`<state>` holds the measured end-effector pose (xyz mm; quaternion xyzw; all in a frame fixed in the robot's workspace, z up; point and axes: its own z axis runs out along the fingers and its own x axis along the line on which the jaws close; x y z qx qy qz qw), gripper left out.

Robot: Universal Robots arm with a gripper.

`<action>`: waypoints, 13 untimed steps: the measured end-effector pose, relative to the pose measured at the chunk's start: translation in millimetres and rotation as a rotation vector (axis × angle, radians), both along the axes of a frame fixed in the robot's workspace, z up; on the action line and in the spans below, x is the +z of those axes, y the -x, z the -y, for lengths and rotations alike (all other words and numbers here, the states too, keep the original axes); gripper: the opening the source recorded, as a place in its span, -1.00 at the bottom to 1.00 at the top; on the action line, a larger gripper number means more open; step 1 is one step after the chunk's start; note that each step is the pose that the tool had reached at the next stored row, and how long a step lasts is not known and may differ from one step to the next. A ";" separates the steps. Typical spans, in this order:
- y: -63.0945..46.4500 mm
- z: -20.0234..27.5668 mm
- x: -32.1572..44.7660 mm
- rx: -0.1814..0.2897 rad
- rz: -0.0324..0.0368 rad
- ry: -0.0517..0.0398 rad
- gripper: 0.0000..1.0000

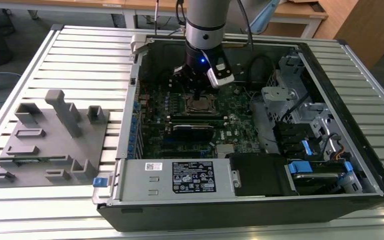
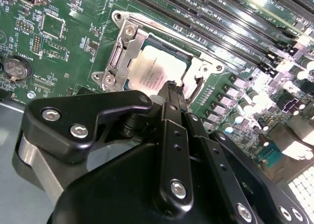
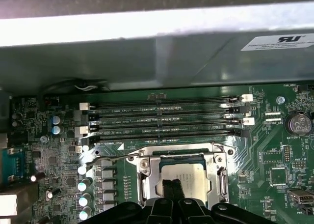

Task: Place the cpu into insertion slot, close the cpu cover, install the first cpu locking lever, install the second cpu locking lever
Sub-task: 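Close the cpu cover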

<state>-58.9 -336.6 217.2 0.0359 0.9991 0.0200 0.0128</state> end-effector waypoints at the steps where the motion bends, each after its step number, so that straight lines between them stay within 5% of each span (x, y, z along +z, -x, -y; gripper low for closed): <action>1: 0.6 0.0 -0.2 0.000 0.0040 0.0003 -0.79; 4: 1.3 0.3 -0.7 0.000 0.0120 0.0008 -0.79; 13: 6.8 3.1 -1.8 0.000 0.0200 0.0008 -0.79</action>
